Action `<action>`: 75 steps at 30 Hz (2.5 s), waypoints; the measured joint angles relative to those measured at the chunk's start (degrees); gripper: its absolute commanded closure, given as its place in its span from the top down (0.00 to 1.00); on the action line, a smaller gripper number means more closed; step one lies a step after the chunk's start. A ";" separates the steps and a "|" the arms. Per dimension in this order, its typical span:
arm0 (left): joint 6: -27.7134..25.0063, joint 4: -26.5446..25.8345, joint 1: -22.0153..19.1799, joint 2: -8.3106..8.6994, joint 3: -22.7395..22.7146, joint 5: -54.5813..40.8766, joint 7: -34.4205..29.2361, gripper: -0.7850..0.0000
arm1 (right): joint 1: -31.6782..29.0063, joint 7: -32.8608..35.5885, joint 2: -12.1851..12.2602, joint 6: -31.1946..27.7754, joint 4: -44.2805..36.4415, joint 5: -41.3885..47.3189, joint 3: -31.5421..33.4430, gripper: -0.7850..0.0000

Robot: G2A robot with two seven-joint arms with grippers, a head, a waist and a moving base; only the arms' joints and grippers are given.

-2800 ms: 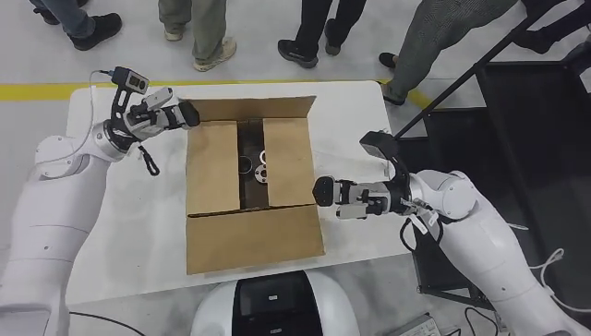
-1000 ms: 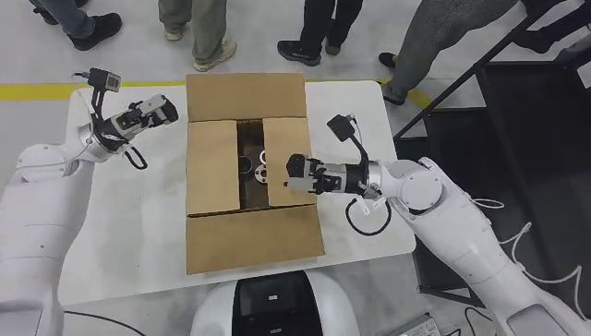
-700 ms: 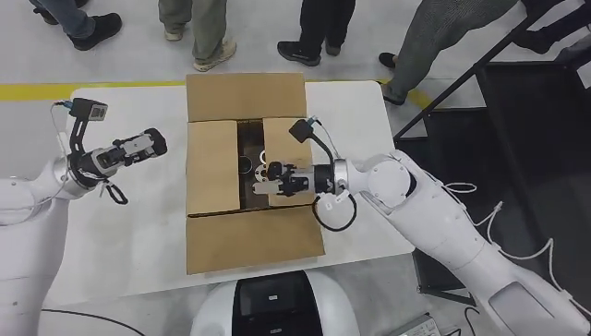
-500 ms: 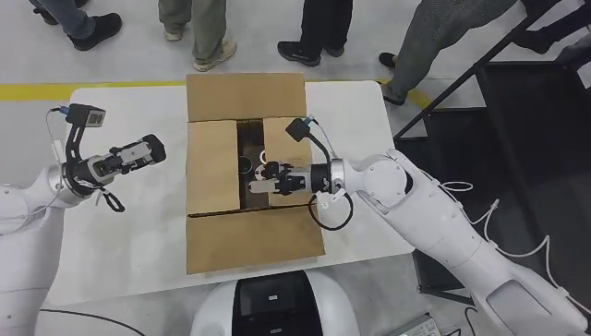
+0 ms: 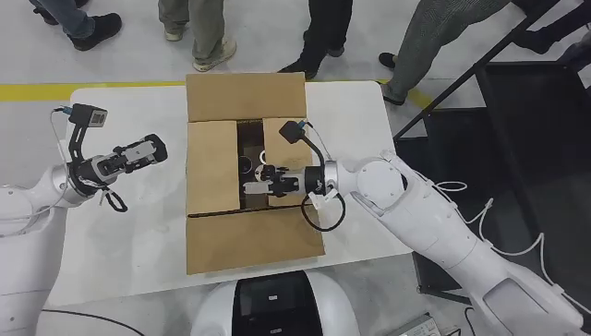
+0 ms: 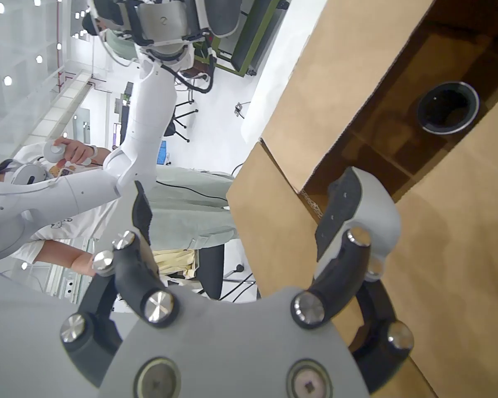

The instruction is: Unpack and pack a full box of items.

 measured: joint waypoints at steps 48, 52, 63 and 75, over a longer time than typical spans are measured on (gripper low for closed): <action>9.67 0.06 -1.03 0.79 0.02 3.85 7.49 1.00 | 23.12 2.59 -25.76 -23.86 32.20 11.14 -25.92 1.00; 12.11 1.05 -0.20 0.97 0.30 9.05 10.33 1.00 | 23.26 3.83 -25.66 -24.88 32.42 12.28 -23.85 1.00; 14.48 11.94 -4.15 -0.17 7.36 11.09 11.55 1.00 | 14.72 6.70 -17.83 -22.77 19.85 11.13 -6.96 1.00; 10.88 8.11 -6.74 -0.22 6.04 6.70 10.34 1.00 | -0.33 10.04 -11.52 -14.65 2.10 6.07 9.90 1.00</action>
